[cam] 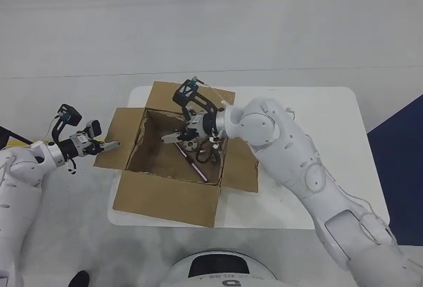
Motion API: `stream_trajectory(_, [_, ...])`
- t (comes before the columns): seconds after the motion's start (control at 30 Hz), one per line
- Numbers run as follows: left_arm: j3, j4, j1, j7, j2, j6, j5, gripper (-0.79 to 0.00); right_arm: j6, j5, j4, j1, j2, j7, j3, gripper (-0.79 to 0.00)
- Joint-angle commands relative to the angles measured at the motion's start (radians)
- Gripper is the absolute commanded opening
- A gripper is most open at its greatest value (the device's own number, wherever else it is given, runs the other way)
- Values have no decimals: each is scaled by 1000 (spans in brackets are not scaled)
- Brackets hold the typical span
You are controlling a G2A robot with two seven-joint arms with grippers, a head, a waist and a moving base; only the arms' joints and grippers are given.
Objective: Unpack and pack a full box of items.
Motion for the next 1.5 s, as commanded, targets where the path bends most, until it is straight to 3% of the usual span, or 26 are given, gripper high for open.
stream_trajectory(0.0, [0,0,0,0,0,0,0,0,3,-2,0,-2,1,-6,2,0])
stream_trajectory(0.13, [0,0,0,0,0,0,0,0,-13,-21,-72,-93,36,-60,125,0])
stream_trajectory(0.33, [0,0,0,0,0,0,0,0,-6,-56,-269,-388,111,-104,437,0])
stream_trajectory(0.47, [0,0,0,0,0,0,0,0,38,-49,-352,-534,133,-148,574,0])
stream_trajectory(0.97, [0,0,0,0,0,0,0,0,44,-55,-347,-536,134,-149,577,0])
stream_trajectory(1.2, [0,0,0,0,0,0,0,0,155,-233,-353,-582,161,-42,669,0])
stream_trajectory(1.47, [0,0,0,0,0,0,0,0,148,-382,-381,-700,193,70,778,0])
